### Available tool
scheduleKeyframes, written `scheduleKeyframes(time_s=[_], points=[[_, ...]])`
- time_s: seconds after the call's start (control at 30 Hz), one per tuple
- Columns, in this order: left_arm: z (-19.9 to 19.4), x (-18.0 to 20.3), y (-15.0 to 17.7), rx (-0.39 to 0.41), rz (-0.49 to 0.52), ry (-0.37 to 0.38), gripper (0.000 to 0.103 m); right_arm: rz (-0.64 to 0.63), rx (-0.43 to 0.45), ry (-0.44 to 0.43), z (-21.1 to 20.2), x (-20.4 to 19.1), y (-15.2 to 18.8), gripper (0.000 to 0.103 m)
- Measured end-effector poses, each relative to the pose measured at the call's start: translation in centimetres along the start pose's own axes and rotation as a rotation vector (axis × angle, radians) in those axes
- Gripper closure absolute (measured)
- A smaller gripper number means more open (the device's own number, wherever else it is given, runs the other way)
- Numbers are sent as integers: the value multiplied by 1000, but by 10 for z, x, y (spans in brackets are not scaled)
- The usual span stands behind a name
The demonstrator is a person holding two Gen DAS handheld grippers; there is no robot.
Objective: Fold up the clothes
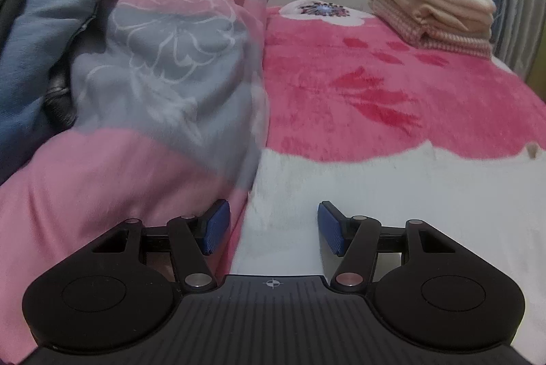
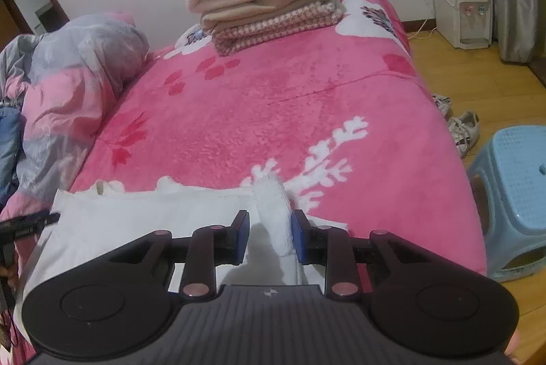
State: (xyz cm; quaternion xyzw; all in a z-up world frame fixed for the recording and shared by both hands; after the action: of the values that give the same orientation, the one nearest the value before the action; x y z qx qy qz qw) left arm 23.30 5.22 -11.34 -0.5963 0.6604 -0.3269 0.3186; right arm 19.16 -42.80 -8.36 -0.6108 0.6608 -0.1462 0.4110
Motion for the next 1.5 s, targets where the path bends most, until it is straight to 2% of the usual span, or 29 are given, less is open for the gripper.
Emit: scheduleKeyframes(time_s=[0.1, 0.2, 0.23, 0.27, 0.4, 0.47, 0.63, 0.73, 0.8, 0.87, 1.0, 1.07, 1.13, 1.23, 1.27, 1.33, 1.43, 1.5], points=[[8, 3, -3, 4, 1, 28, 53, 6, -11, 10, 7, 2, 2, 72], [9, 8, -5, 25, 25, 31, 74, 15, 17, -9, 7, 1, 2, 76], [7, 9, -6, 35, 42, 22, 83, 6, 36, -11, 5, 0, 1, 85], [5, 12, -7, 49, 65, 11, 90, -6, 56, -10, 2, -2, -1, 89], [-4, 15, -13, 110, 100, -19, 95, -36, 105, -13, -2, -6, -6, 89], [-9, 15, -18, 140, 81, -31, 97, -35, 134, -12, -4, -6, -11, 100], [-37, 18, -43, 252, 88, -57, 97, -29, 266, -10, -36, -15, -25, 100], [-43, 23, -59, 302, 106, -54, 97, -13, 289, 10, -43, -10, -30, 100], [-34, 27, -61, 287, 119, -50, 97, 1, 296, 22, -44, -5, -32, 100], [-16, 27, -53, 238, 111, -48, 97, 15, 296, 36, -42, 1, -33, 100], [18, 24, -23, 94, 108, -51, 95, 28, 184, 66, -5, 16, -15, 100], [19, 20, -20, 79, 74, -49, 89, 25, 140, 109, 3, 23, -12, 95], [10, 15, -24, 82, 44, -54, 76, 23, 163, 128, -6, 24, -19, 88], [-8, 5, -28, 63, 5, -71, 71, -56, 230, 132, -27, 6, -38, 79], [-16, 2, -28, 48, -12, -71, 69, -93, 236, 109, -31, -6, -42, 79], [-30, 6, -21, 3, -61, -27, 66, -206, 175, -23, -19, -51, -39, 77], [-49, 20, 0, -73, -109, 54, 58, -397, 67, -209, 16, -125, -26, 77], [-57, 31, 19, -126, -107, 81, 57, -525, 4, -281, 45, -164, -13, 77]])
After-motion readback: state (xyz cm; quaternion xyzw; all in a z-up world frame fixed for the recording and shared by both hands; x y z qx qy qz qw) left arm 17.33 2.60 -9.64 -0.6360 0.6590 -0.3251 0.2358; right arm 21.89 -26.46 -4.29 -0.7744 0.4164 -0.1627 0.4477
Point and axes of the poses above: each gripper's, at about its wrist camera, not at the fingertips, and z roughly the way its jaws point, x to its right, y to its underside, the point moved 10 cm from there along z, roughly the way its jaws point, and after that the axes turned 8 degrees about x, right-handed, at the moved point
